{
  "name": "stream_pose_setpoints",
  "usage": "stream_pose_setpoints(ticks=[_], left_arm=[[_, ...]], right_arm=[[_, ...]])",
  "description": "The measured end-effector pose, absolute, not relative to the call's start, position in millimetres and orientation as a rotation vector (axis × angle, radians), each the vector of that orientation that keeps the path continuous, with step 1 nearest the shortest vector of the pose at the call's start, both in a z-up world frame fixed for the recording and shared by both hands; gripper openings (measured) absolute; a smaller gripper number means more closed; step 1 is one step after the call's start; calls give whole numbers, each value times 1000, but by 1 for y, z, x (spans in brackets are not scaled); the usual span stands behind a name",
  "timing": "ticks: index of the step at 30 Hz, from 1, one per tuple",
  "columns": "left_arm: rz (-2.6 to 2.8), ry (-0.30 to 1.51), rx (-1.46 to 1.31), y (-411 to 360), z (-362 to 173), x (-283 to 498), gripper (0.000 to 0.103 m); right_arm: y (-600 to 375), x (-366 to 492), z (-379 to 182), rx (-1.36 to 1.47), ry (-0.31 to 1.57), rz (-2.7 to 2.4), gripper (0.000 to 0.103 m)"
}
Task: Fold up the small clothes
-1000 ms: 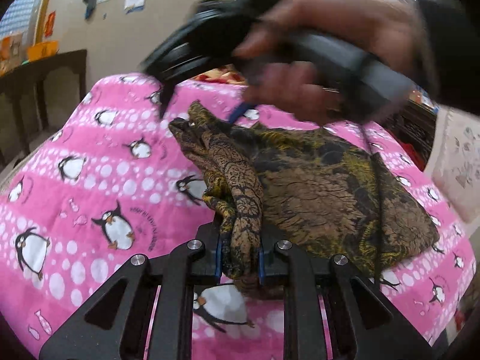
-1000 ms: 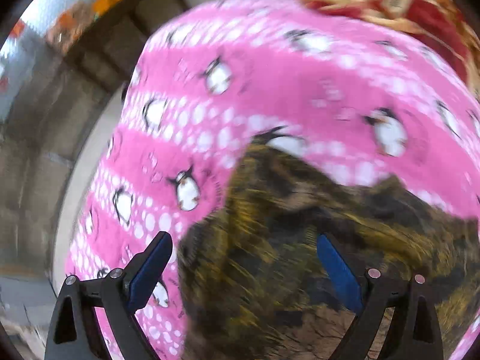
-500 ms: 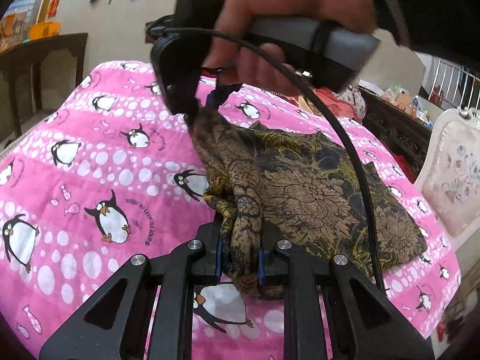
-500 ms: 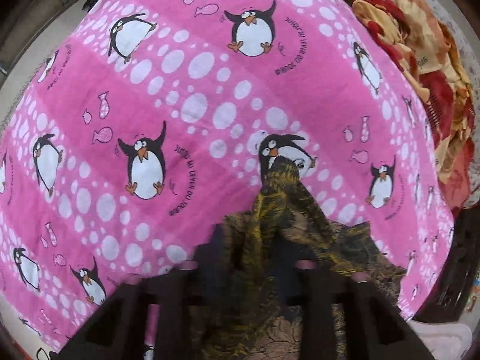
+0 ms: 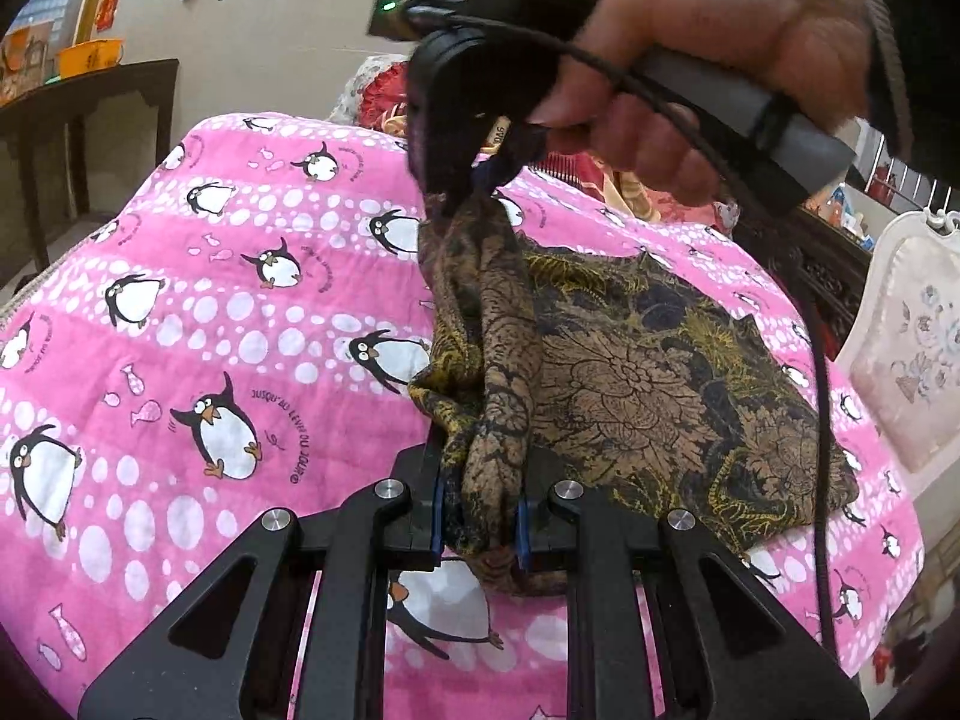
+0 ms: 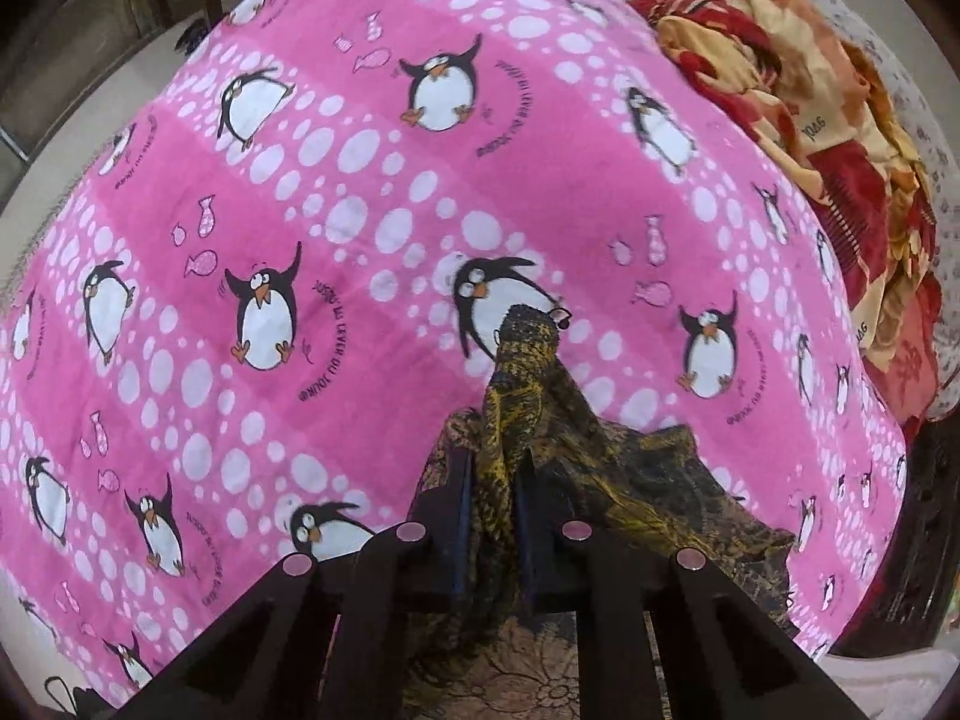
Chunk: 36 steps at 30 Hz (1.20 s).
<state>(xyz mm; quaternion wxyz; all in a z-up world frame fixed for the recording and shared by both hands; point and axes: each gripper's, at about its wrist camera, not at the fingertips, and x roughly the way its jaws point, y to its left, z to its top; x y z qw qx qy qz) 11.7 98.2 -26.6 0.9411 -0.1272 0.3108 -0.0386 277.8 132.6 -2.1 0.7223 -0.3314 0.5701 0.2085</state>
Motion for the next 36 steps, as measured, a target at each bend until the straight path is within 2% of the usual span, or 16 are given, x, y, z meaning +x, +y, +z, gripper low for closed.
stream_pose_setpoints(ticks=[16,20,21,22,24,26,33,35,36], left_arm=[[-60,729,-222,47,-9,25,15],[-45,727,-203,42,-7,25,15],[-43,727,-204,43,-7,24,15],[-42,725,-204,43,-7,24,15],[-44,721,-203,42,-7,24,15],[-49,717,-195,40,-6,23,15],[-82,695,-198,35,1,20,15],[-87,691,-209,37,3,20,15],[-88,690,-211,38,4,20,15]], right_arm=[[19,302,24,-455,1189,515,11],[-6,301,32,-200,1222,678,12],[-9,299,33,-129,1234,723,20],[-11,297,35,-68,1235,760,48],[-5,288,39,-43,1192,767,79],[6,281,42,-68,1151,765,79],[56,282,34,-200,1228,756,79],[67,285,31,-267,1236,722,71],[72,289,27,-311,1252,692,55]])
